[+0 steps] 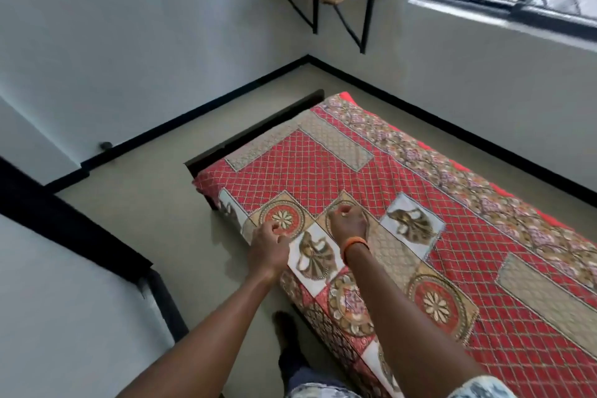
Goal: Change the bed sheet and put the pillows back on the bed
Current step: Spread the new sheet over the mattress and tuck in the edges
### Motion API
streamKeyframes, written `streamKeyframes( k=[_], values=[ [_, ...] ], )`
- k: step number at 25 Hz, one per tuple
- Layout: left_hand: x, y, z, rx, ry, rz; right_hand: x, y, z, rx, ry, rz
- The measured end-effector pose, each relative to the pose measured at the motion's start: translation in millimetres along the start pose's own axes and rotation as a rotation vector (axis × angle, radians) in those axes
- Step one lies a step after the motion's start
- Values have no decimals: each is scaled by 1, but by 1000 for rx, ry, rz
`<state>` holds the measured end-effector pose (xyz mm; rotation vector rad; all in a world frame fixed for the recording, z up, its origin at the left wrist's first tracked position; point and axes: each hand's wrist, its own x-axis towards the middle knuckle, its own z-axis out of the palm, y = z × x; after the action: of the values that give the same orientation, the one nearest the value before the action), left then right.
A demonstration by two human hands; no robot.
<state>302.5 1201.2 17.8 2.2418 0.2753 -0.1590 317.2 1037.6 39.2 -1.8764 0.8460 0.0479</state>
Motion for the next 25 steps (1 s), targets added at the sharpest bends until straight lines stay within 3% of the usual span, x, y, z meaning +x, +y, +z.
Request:
streamKeyframes(
  k=[6,11,17,25],
  values=[
    [169,-1,-87,32,59,3,82,-145,150,68,-130,-32],
    [300,-4,-164,-98,142,-103,126,-250,262,25,-246,-147],
    [497,-36,-232,-123,75,-166,223,-336,405,49,-141,-78],
    [730,-35,-314,-59,-208,-80,317,-458,548,134,18,118]
  ],
)
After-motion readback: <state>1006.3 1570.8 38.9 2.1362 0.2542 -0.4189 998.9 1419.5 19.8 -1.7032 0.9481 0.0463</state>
